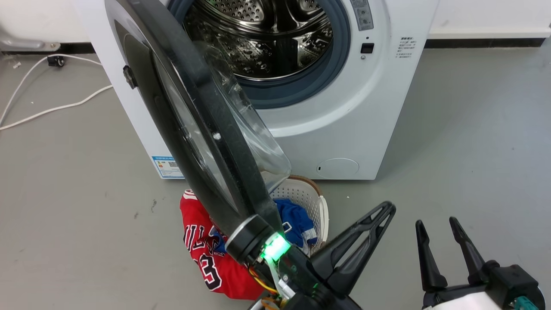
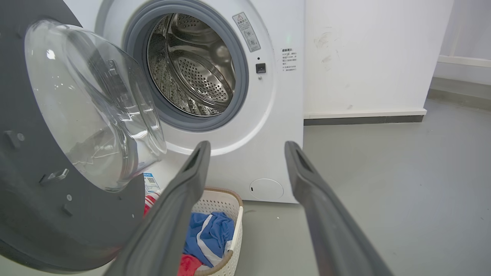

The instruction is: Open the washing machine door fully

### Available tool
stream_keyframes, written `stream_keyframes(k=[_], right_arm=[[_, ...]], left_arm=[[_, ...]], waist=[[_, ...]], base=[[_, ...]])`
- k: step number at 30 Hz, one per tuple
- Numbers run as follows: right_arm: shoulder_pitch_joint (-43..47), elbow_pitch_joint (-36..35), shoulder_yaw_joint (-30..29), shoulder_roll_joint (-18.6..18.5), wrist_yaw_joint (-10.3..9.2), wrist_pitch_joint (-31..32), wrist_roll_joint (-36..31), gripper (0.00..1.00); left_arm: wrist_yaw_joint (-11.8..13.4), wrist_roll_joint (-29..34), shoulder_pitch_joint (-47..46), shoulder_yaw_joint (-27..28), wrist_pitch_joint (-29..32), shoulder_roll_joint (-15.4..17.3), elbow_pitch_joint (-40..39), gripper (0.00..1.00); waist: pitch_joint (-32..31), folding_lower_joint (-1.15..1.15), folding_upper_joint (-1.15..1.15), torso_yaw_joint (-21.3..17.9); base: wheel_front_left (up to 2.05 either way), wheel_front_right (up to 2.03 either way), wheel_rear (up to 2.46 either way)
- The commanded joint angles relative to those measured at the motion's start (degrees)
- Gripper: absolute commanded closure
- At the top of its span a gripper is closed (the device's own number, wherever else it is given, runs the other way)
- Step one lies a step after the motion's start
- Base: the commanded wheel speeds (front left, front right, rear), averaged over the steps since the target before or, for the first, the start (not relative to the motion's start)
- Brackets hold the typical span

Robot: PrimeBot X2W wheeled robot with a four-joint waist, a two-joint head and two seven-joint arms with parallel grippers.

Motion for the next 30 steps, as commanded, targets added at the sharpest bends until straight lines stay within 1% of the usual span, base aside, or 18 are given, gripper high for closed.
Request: stream_keyframes(k=[1,6,10,13,20,30], right_arm=[[-1.2,0.0,0.2,0.2,-0.01,-0.1,-0.2,0.00],[-2.1,0.1,0.5,0.2,-0.01,-0.1,-0.5,0.00],[-2.2,0.4,0.3,0.2,-0.01,-0.1,-0.6,0.00],[-2.5,0.6,0.2,0.2,-0.01,-0.1,-0.9,0.00],[-3.6,0.9,0.5,0.2,-0.01,-0.1,-1.2,0.00],[-3.3,1.6,0.4,0.2,-0.01,-0.1,-1.2,0.00]], left_arm=[[-0.1,-0.5,0.9,-0.4,-0.1,0.5,1.1,1.00],[-0.1,-1.4,3.3,-0.9,-0.1,1.2,4.1,1.00],[0.2,-2.4,5.3,-0.3,-0.1,1.6,6.5,1.00],[0.0,-3.1,6.4,0.4,-0.1,1.8,8.5,1.00],[-0.3,-4.8,7.2,4.8,-0.1,1.1,12.4,1.00],[-1.1,-5.0,8.6,11.7,-0.1,0.9,14.6,1.00]], waist=[[0.4,0.00,0.00,0.1],[1.4,0.00,0.00,0.1],[2.3,0.00,0.00,0.3],[2.8,0.00,0.00,0.4],[4.1,0.00,0.00,0.3],[3.8,0.00,0.00,0.8]], base=[[0.00,0.00,0.00],[0.00,0.00,0.00],[0.00,0.00,0.00],[0.00,0.00,0.00],[0.00,0.00,0.00],[0.00,0.00,0.00]])
